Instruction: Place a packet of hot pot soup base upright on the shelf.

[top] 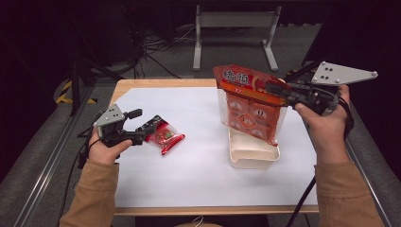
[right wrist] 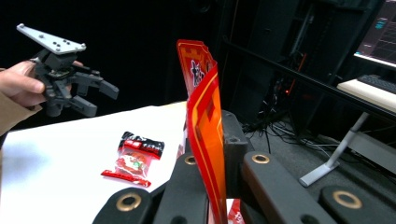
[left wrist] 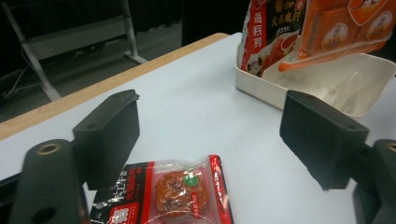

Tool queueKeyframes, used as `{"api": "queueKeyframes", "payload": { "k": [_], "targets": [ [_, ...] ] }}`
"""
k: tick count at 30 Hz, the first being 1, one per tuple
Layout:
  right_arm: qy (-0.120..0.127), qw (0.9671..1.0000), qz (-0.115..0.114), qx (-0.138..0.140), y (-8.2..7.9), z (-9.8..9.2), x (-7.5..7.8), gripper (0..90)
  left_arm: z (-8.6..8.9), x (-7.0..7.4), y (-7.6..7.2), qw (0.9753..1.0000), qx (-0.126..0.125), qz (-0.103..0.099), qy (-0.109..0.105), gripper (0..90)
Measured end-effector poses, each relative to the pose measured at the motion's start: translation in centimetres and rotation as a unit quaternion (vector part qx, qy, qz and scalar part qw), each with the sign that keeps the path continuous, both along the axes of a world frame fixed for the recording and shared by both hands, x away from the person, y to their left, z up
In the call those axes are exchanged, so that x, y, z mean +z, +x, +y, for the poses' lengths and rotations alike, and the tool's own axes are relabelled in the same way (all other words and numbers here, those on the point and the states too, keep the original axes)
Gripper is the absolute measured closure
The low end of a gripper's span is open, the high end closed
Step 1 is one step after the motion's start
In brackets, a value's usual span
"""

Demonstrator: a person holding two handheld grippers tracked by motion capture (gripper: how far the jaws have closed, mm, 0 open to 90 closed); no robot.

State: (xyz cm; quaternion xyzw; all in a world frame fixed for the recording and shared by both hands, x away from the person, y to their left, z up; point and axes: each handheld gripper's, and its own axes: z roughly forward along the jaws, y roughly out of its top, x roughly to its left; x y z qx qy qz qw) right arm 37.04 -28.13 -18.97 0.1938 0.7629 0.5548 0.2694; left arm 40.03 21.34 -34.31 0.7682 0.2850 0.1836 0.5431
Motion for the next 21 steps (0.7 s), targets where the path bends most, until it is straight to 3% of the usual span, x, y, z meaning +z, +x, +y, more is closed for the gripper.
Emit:
{"api": "queueKeyframes", "payload": {
  "k": [14,21],
  "targets": [
    [0.033,0.9987,0.002,-0.038,1.3,-1.1,-2.3,89.5,0.1,-1.1,0.7,0.9995,0.005,0.030,-0.004,4.7],
    [0.034,0.9978,0.006,-0.056,1.7,-1.5,-3.6,89.5,0.4,-1.2,0.7,0.9996,0.010,0.028,0.002,6.4]
  ]
}}
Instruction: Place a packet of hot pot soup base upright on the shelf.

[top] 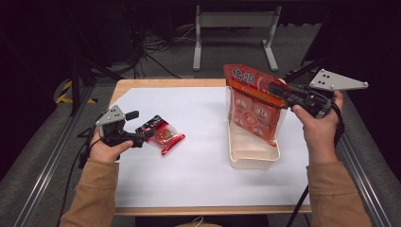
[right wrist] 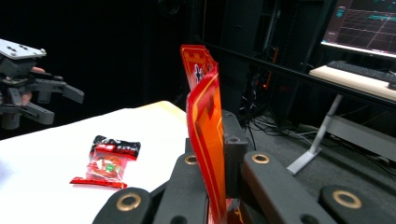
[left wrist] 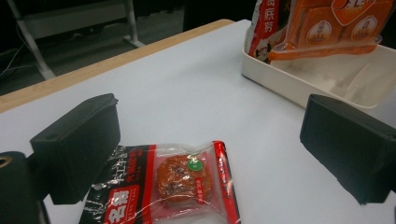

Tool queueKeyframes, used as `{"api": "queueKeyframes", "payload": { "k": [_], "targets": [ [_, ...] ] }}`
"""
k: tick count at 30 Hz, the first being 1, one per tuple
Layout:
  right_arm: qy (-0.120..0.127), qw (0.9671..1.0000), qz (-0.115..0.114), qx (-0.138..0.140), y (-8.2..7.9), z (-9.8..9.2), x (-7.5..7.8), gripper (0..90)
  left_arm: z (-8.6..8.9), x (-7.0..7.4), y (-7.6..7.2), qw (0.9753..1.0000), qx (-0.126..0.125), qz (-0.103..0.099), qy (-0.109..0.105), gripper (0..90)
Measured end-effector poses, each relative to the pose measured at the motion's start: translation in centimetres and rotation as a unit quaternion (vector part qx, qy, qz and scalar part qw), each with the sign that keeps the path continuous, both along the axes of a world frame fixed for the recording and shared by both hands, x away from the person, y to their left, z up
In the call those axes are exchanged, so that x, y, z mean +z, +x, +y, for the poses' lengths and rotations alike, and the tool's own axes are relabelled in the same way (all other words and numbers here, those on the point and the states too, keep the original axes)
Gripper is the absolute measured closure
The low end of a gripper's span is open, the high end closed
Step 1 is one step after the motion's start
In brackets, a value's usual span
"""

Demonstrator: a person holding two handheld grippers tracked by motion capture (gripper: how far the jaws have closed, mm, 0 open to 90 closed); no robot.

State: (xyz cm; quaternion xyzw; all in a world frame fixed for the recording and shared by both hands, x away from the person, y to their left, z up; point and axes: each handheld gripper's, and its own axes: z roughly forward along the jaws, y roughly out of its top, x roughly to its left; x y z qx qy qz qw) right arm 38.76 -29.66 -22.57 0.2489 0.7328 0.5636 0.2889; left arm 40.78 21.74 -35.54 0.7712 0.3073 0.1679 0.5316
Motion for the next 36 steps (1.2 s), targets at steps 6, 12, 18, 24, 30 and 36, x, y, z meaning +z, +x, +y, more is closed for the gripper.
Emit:
{"api": "queueKeyframes", "payload": {
  "k": [6,12,18,24,30,36],
  "targets": [
    [0.001,1.0000,0.004,-0.006,0.1,-0.4,-0.8,89.5,0.2,-0.2,0.1,1.0000,0.008,0.004,0.001,7.7],
    [0.008,0.9998,0.010,-0.018,0.2,-0.9,-2.2,89.5,0.5,-0.7,0.4,0.9998,0.017,0.005,0.005,9.6],
    [0.015,0.9996,0.011,-0.021,0.4,-1.4,-3.1,89.5,0.6,-1.0,0.4,0.9997,0.023,0.010,0.000,11.6],
    [0.016,0.9995,0.019,-0.018,0.5,-1.6,-4.1,89.4,0.8,-1.2,0.6,0.9996,0.023,0.014,0.002,12.7],
    [0.025,0.9992,0.032,-0.005,0.4,-2.0,-4.8,89.2,1.1,-1.5,0.8,0.9993,0.028,0.023,-0.004,13.5],
    [0.019,0.9985,0.051,-0.002,0.5,-2.1,-5.8,89.0,1.1,-1.7,0.9,0.9991,0.031,0.028,-0.001,12.2]
  ]
}}
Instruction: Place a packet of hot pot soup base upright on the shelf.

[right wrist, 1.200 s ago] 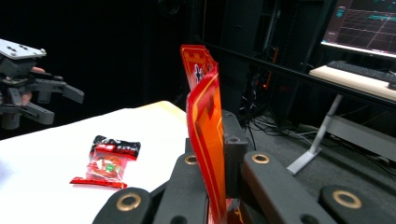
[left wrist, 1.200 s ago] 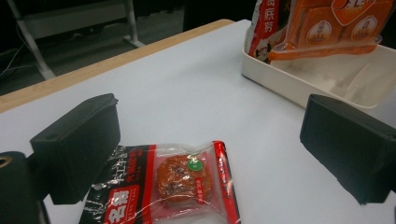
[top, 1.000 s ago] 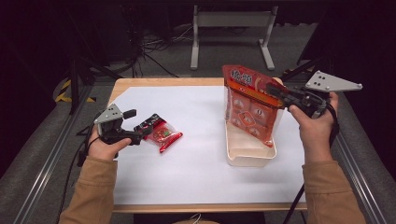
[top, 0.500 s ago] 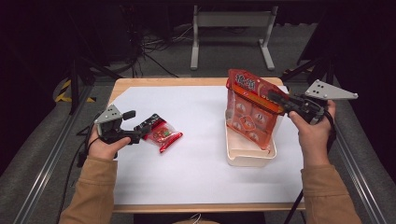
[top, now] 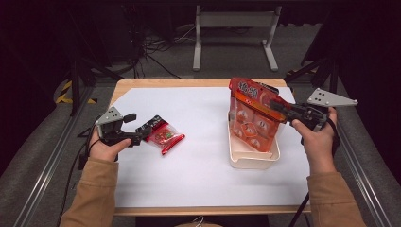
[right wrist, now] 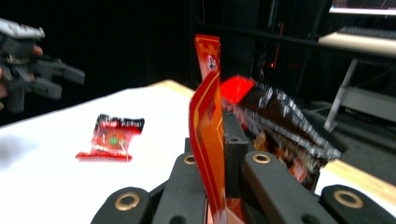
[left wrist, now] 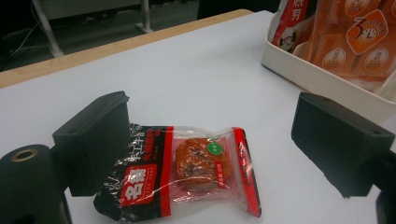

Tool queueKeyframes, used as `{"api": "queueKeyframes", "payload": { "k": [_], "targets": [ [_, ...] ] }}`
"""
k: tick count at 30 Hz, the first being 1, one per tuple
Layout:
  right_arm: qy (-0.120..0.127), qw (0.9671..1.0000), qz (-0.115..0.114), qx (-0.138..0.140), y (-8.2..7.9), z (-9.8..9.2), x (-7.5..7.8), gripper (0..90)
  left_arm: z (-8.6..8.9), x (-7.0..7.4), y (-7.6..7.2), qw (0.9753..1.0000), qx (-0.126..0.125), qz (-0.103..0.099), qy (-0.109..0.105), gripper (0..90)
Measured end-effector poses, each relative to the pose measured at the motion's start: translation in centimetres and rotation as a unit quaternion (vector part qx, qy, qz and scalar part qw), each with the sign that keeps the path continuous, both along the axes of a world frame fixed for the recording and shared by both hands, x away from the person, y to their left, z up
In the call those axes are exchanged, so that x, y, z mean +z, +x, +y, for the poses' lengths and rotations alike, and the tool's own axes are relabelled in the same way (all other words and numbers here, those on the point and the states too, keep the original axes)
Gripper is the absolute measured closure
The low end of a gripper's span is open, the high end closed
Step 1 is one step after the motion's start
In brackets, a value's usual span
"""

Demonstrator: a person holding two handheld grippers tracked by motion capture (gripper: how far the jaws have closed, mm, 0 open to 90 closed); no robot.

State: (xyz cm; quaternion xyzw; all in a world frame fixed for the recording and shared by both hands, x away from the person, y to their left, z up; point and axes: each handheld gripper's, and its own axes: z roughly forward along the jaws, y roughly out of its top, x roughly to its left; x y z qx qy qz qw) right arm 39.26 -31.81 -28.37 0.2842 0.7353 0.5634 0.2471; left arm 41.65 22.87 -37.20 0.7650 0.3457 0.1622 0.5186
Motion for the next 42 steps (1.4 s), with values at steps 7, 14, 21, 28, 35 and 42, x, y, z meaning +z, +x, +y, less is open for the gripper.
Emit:
{"api": "queueKeyframes", "payload": {
  "k": [7,14,21,28,35,42],
  "targets": [
    [-0.012,0.9998,0.017,0.004,0.0,0.0,-1.4,88.9,0.1,-0.3,0.3,0.9999,0.005,0.005,0.009,7.9],
    [-0.022,0.9995,0.022,0.000,-0.4,-0.3,-1.5,88.3,0.1,-0.7,0.6,0.9998,0.010,0.014,0.012,6.4],
    [-0.020,0.9995,0.022,-0.010,-0.9,-0.5,-1.5,80.7,0.3,-1.0,1.0,0.9997,0.008,0.012,0.019,8.9],
    [-0.020,0.9985,0.033,-0.038,-1.6,-1.2,-1.3,59.7,0.3,-1.1,1.1,0.9996,0.012,0.009,0.026,14.4],
    [-0.007,0.9982,0.028,-0.052,-2.7,-2.5,-1.1,48.1,0.8,-1.1,1.5,0.9994,0.016,0.007,0.029,14.6],
    [-0.028,0.9963,0.022,-0.079,-3.7,-4.0,-1.8,46.5,1.2,-1.2,1.6,0.9991,0.028,0.011,0.031,15.0]
  ]
}}
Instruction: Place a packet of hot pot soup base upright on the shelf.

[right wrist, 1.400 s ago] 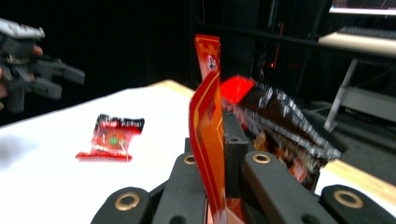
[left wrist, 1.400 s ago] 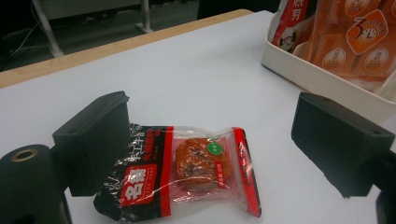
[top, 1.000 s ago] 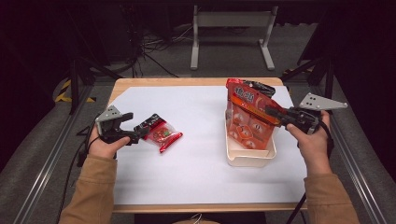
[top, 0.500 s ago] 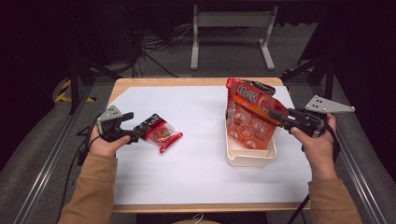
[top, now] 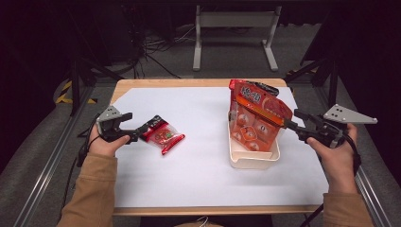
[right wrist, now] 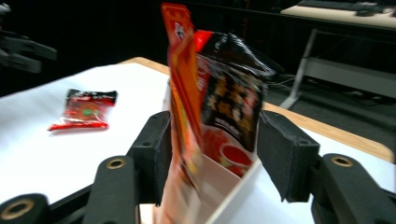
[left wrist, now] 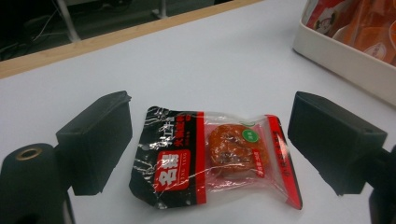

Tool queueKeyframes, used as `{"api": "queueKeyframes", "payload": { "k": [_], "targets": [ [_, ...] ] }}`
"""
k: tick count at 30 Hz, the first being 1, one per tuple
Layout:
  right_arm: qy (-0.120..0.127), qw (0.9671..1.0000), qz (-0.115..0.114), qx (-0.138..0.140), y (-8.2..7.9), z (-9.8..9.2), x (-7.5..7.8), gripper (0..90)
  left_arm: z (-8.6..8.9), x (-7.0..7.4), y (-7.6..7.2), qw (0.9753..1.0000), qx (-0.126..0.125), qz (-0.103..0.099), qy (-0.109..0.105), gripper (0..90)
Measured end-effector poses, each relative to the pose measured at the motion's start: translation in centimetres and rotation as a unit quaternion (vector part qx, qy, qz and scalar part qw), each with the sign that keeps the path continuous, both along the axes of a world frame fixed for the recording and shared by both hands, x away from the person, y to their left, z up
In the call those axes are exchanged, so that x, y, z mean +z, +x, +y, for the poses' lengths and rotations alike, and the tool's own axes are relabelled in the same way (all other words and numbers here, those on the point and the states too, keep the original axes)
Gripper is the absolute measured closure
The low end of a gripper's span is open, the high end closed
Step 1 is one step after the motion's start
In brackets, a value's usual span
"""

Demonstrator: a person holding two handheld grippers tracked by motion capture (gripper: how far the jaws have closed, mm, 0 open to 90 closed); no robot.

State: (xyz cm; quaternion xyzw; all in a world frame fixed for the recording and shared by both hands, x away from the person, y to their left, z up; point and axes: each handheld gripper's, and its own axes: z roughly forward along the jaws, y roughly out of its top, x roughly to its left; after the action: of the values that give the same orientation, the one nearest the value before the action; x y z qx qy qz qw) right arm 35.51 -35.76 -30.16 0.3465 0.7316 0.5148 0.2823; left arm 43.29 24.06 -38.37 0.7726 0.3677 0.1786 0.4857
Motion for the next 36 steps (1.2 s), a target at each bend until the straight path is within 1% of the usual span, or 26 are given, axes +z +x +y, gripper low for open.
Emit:
{"api": "queueKeyframes", "payload": {
  "k": [2,3,6,7,9,10,13,16,17,23,25,26,27,28,30,31,34,35,36],
  "targets": [
    [-0.003,1.0000,0.001,-0.003,-0.1,-0.2,-0.2,46.5,0.1,0.1,0.0,0.9999,0.002,0.010,0.008,15.9],
    [-0.005,1.0000,0.001,-0.006,-0.4,-0.5,-0.5,46.5,0.1,0.1,0.0,0.9999,0.002,0.007,0.012,16.1],
    [-0.006,0.9999,0.004,-0.014,-0.9,-1.1,-1.2,46.5,0.0,0.2,0.1,0.9999,0.004,0.005,0.011,16.1],
    [-0.005,0.9998,0.007,-0.016,-1.0,-1.3,-1.4,46.5,0.0,0.2,0.2,0.9999,0.004,0.004,0.014,16.0],
    [-0.016,0.9995,0.016,-0.023,-1.0,-1.6,-1.8,46.4,0.0,0.2,0.3,0.9998,0.005,0.003,0.019,15.9],
    [-0.015,0.9993,0.017,-0.030,-1.0,-1.7,-1.9,46.4,0.0,0.1,0.3,0.9998,0.007,0.005,0.017,15.9],
    [-0.023,0.9987,0.025,-0.039,-0.9,-1.9,-2.4,46.2,0.0,0.1,0.4,0.9998,0.007,0.005,0.017,15.7],
    [-0.029,0.9981,0.033,-0.042,-0.7,-1.9,-3.0,46.1,0.0,0.1,0.3,0.9998,0.008,0.004,0.019,15.7],
    [-0.029,0.9980,0.037,-0.042,-0.6,-1.9,-3.1,46.0,0.0,0.1,0.3,0.9998,0.008,0.004,0.018,15.7],
    [-0.031,0.9972,0.046,-0.051,-0.4,-2.3,-3.8,45.8,0.1,0.1,0.3,0.9998,0.010,0.003,0.019,15.6],
    [-0.032,0.9969,0.050,-0.052,-0.2,-2.4,-4.1,45.7,0.2,0.0,0.3,0.9997,0.009,0.004,0.022,15.5],
    [-0.032,0.9965,0.054,-0.055,0.0,-2.6,-4.4,45.6,0.2,-0.1,0.4,0.9997,0.011,0.004,0.022,15.5],
    [-0.032,0.9965,0.054,-0.055,0.0,-2.6,-4.4,45.6,0.3,-0.1,0.4,0.9997,0.012,0.007,0.022,15.5],
    [-0.031,0.9964,0.057,-0.055,0.1,-2.7,-4.6,45.5,0.3,-0.2,0.4,0.9997,0.014,0.006,0.022,15.5],
    [-0.030,0.9963,0.059,-0.054,0.2,-2.7,-4.9,45.1,0.3,-0.3,0.5,0.9995,0.016,0.004,0.025,15.5],
    [-0.030,0.9963,0.061,-0.054,0.3,-2.8,-5.0,44.9,0.3,-0.4,0.5,0.9994,0.017,0.006,0.028,15.5],
    [-0.037,0.9955,0.067,-0.057,0.6,-2.9,-5.5,43.9,0.4,-0.6,0.6,0.9991,0.022,0.007,0.035,15.6],
    [-0.037,0.9951,0.071,-0.058,0.7,-2.9,-5.7,43.4,0.4,-0.8,0.7,0.9989,0.025,0.011,0.037,15.4],
    [-0.037,0.9951,0.071,-0.058,0.7,-2.9,-5.7,43.4,0.4,-0.9,0.8,0.9988,0.026,0.014,0.040,15.4]
  ]
}}
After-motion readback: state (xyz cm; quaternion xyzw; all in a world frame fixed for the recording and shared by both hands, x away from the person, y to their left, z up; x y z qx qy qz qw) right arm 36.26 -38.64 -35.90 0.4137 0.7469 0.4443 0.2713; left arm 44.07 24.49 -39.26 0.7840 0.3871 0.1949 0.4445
